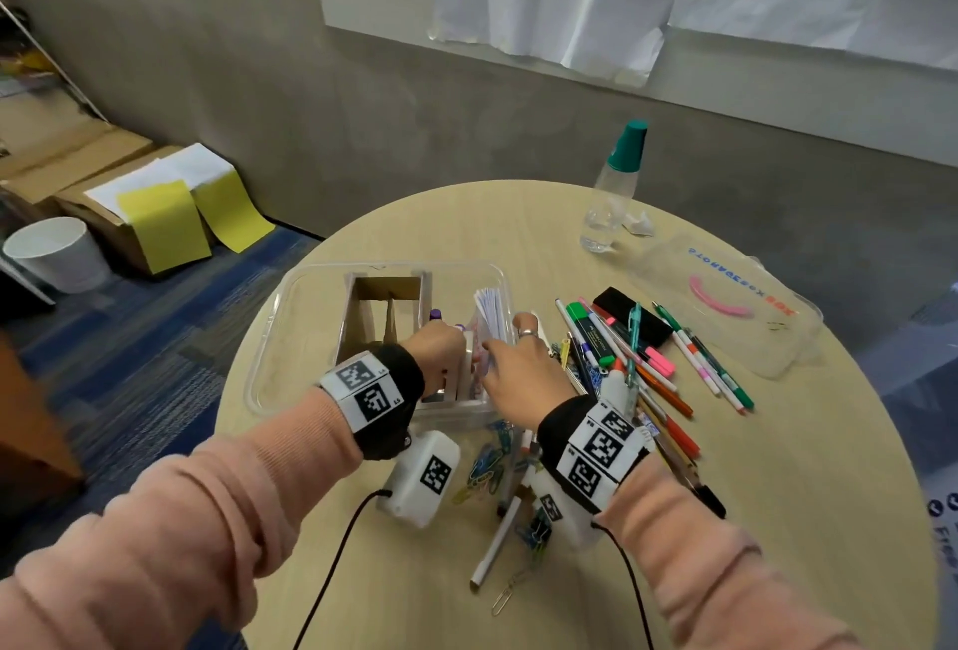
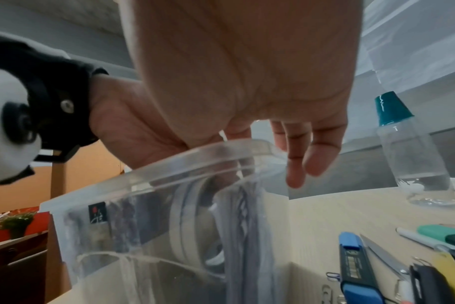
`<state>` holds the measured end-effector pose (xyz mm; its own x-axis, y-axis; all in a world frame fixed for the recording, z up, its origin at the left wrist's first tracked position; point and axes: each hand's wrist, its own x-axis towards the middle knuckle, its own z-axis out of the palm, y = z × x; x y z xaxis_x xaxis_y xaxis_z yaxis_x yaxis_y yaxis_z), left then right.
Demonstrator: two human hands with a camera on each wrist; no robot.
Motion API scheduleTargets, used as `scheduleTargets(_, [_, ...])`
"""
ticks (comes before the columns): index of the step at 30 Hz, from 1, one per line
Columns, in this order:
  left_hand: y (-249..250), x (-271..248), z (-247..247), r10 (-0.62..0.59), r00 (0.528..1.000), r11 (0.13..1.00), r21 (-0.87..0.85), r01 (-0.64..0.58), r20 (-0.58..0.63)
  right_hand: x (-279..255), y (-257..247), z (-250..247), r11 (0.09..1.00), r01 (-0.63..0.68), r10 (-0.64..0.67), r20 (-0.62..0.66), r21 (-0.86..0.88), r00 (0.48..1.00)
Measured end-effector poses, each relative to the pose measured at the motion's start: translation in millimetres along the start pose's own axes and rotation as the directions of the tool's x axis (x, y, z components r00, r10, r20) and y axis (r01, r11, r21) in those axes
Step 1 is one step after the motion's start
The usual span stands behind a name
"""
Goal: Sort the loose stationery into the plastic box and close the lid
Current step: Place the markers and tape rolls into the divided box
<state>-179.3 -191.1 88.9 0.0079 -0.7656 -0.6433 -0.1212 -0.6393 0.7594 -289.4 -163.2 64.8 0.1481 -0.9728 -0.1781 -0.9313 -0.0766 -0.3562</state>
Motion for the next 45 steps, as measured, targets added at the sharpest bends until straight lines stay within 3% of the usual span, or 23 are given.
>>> scheduleTargets(3, [-4,-1,4,-0.039,0.998,0.995,0.097,0.034,0.045,-2,6,0,1.0,0.016,-0.016,0.025,0.003,1.0])
scheduleTargets(8, [-5,4,8,0.076,0.99,0.919,0.378,-0.114,0.116,-6,15,-3,0.998,0.033,-0.035,0.045,0.046,0.998])
scheduleTargets(11, [-5,-1,8,0.121,0.981,0.766,0.614,-0.19,0.153,-8,19,-3,0.996,0.036,-0.041,0.058,0.078,0.997])
scheduleTargets(14, [-6,-5,5,0.206,0.961,0.539,0.799,-0.268,0.183,-8,21,-1,0.992,0.036,-0.044,0.068,0.122,0.997])
scheduleTargets(17, [-9,-4,3,0.196,0.961,0.434,0.862,-0.263,0.194,-9,21,1,0.986,0.023,-0.033,0.056,0.165,0.998])
scheduleTargets(25, [-10,6,-5,0.189,0.961,0.439,0.858,-0.266,0.201,-10,24,7,0.959,0.036,-0.05,0.041,0.282,0.998])
scheduleTargets(30, [-12,7,-8,0.194,0.963,0.547,0.794,-0.266,0.189,-10,31,6,0.93,0.052,-0.073,0.044,0.363,0.996])
scheduleTargets(34, [-10,2,-3,0.21,0.964,0.443,0.863,-0.242,0.163,-12,30,9,0.921,0.062,-0.077,0.026,0.384,0.997])
scheduleTargets(37, [-7,4,0,0.219,0.973,0.505,0.845,-0.176,0.071,-12,29,12,0.915,0.064,-0.075,0.011,0.399,0.997])
scheduleTargets(40, [-3,8,0,0.117,0.992,0.563,0.821,-0.096,0.035,-12,30,13,0.909,0.072,-0.078,-0.002,0.411,0.997])
scheduleTargets(41, [-3,10,0,0.06,0.997,0.569,0.819,-0.075,0.05,-12,31,13,0.908,0.079,-0.082,-0.01,0.413,0.997])
scheduleTargets(43, [-2,12,-1,-0.05,0.992,0.665,0.745,-0.057,0.12,-11,32,15,0.904,0.095,-0.092,-0.028,0.418,0.995])
scheduleTargets(45, [-1,10,-3,-0.072,0.983,0.68,0.73,-0.073,0.166,-11,32,18,0.896,0.108,-0.098,-0.046,0.432,0.994])
